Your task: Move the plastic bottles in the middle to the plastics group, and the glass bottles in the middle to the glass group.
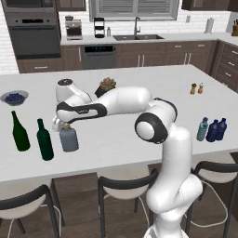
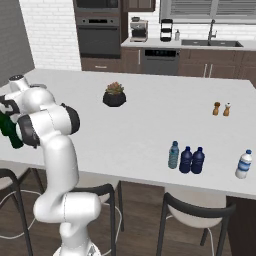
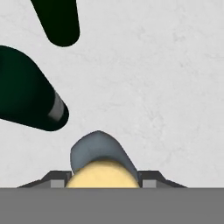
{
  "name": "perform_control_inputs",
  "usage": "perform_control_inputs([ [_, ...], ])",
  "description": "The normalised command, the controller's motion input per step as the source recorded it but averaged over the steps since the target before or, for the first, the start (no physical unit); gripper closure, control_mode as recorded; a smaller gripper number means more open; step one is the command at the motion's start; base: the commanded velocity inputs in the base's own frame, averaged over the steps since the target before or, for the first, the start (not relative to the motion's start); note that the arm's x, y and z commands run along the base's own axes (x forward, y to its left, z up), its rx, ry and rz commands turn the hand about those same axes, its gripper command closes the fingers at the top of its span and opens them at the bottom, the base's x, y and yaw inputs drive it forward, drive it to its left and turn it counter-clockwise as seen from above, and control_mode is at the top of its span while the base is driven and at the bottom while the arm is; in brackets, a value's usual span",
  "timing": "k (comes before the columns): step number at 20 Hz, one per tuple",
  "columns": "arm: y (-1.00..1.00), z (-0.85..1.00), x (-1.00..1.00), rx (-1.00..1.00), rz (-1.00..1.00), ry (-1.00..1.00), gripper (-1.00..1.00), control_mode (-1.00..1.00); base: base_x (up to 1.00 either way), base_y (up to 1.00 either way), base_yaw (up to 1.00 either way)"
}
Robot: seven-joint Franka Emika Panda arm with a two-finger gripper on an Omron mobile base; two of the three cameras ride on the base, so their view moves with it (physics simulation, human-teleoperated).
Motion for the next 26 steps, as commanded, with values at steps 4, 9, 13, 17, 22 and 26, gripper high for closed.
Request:
perform_control_inputs([
  [4, 0.00, 0.00, 0.00, 0.02, 0.00, -0.08, 1.00, -1.00, 0.00, 0.00, 0.00],
  [9, 0.00, 0.00, 0.00, 0.10, 0.00, -0.14, 1.00, -1.00, 0.00, 0.00, 0.00],
  [13, -0.05, 0.00, 0.00, 0.20, 0.00, -0.12, 1.00, -1.00, 0.00, 0.00, 0.00],
  [17, -0.21, 0.00, 0.00, 0.14, 0.00, -0.04, 1.00, -1.00, 0.00, 0.00, 0.00],
  [22, 0.00, -0.16, 0.00, 0.08, 0.00, 0.00, 1.00, -1.00, 0.00, 0.00, 0.00],
  [26, 0.00, -0.07, 0.00, 0.03, 0.00, 0.00, 1.00, -1.00, 0.00, 0.00, 0.00],
])
